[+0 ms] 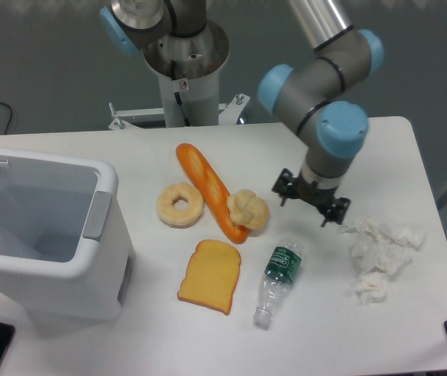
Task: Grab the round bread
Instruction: 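Move the gripper over the round bun beside the baguette and lower, then close the gripper on the round bun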
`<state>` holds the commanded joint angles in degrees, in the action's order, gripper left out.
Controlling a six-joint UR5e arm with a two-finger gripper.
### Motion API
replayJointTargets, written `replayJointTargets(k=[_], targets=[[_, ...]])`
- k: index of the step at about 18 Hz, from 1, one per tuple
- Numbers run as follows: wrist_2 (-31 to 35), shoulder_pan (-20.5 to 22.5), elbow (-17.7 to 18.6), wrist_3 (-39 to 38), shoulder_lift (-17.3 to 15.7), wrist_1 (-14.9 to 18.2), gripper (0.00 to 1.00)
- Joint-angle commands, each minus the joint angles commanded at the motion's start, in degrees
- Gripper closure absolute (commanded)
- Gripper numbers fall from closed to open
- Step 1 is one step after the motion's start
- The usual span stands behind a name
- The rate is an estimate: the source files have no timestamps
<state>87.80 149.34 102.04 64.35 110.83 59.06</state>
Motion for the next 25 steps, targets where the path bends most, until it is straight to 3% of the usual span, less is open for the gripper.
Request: replayJointTargets(k=[4, 10, 22, 25], targets=[[0.1, -3.1, 0.8, -3.4, -0.5, 0.5, 0.0], [0.0, -4.7, 4.1, -7.2, -4.0, 1.9, 0.0], [1.3, -6.7, 4.9, -11.2, -3.3, 2.9, 0.0], [3.2, -6.7, 5.6, -11.2, -3.2, 2.9, 0.14]])
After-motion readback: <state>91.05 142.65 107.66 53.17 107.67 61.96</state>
